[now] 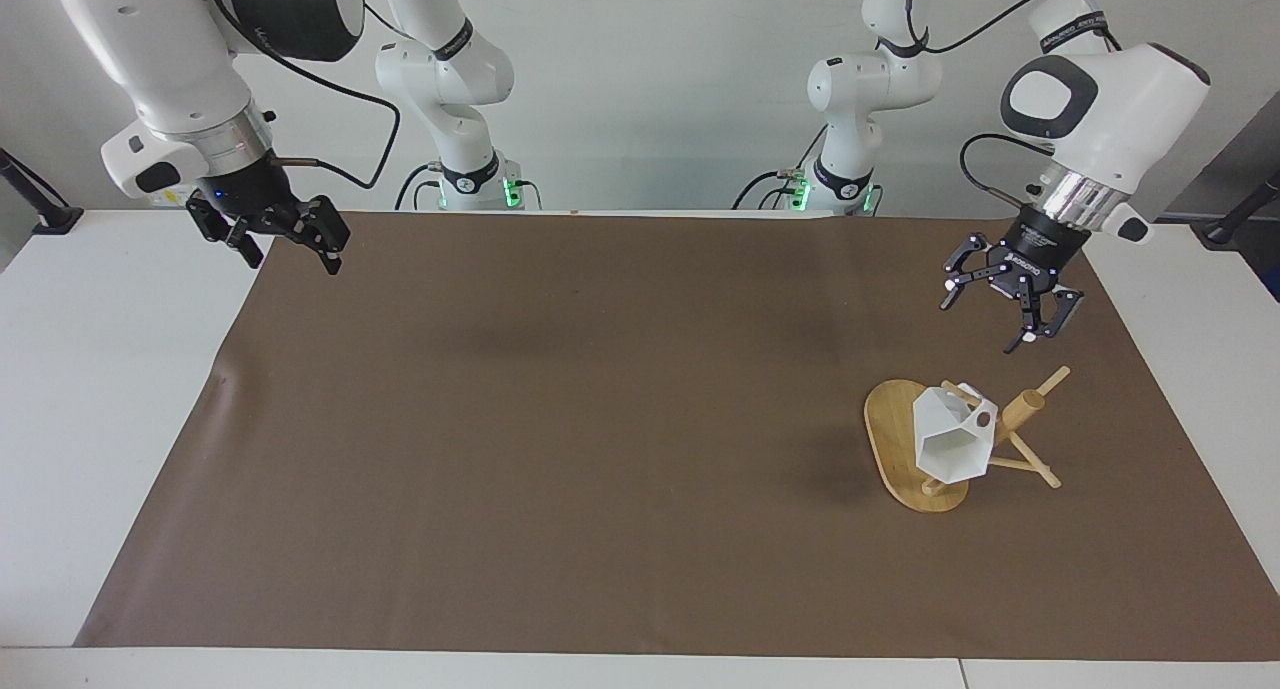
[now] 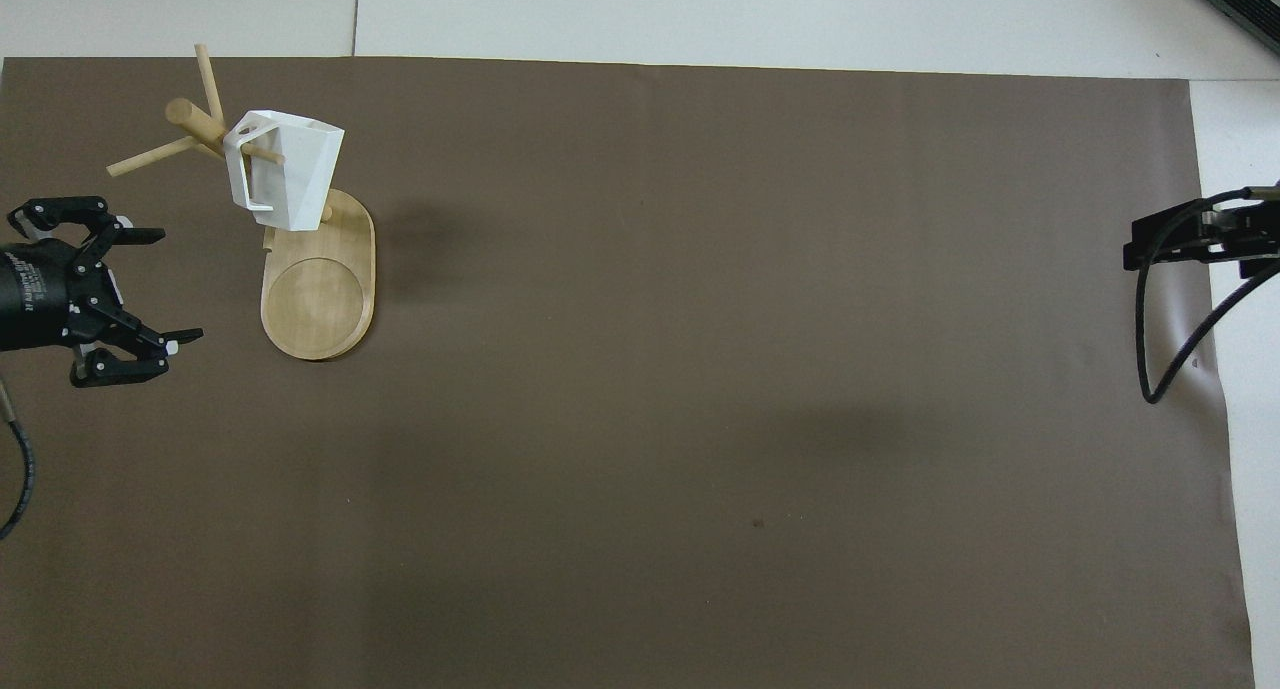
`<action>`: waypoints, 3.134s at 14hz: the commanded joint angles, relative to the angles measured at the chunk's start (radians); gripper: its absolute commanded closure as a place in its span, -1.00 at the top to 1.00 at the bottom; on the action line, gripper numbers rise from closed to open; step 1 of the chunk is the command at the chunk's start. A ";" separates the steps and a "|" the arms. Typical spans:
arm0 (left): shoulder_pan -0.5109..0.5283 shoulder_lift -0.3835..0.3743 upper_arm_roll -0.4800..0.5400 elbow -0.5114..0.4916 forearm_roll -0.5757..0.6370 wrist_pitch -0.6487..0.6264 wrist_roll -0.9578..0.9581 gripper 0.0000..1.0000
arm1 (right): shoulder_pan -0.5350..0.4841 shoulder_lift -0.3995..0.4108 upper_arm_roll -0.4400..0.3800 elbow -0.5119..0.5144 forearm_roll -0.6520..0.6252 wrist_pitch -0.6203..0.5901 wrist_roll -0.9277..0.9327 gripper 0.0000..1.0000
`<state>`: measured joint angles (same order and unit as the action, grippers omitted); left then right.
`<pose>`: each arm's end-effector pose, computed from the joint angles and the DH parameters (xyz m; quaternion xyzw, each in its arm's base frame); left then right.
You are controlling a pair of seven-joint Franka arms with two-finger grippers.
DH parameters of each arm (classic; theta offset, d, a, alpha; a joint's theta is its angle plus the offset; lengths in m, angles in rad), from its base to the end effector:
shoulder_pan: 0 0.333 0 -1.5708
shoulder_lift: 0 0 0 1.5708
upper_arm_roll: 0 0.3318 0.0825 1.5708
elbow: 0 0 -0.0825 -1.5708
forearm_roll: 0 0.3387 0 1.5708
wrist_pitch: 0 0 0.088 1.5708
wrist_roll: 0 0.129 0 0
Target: Hang cup on rack
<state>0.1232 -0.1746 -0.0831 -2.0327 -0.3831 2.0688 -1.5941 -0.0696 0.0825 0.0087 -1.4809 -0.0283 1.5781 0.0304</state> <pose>0.4872 -0.0097 0.5537 0.6159 0.7626 -0.0445 0.1929 0.5363 -0.0366 0.6142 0.9988 -0.0456 0.0071 0.0139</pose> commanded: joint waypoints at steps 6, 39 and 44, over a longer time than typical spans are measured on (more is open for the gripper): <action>0.035 -0.003 0.005 0.138 0.059 -0.219 0.514 1.00 | -0.006 -0.024 0.004 -0.018 0.013 -0.003 -0.021 1.00; -0.148 0.095 0.051 0.413 0.371 -0.495 1.609 1.00 | 0.019 -0.072 -0.027 -0.044 0.011 -0.010 -0.026 1.00; -0.151 0.096 0.025 0.411 0.375 -0.501 1.608 1.00 | 0.019 -0.072 -0.027 -0.044 0.011 -0.007 -0.026 1.00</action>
<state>-0.0161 -0.0649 -0.0558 -1.6026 -0.0221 1.5468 0.0005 -0.0578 0.0288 -0.0057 -1.5033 -0.0283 1.5702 0.0297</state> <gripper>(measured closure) 0.000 0.000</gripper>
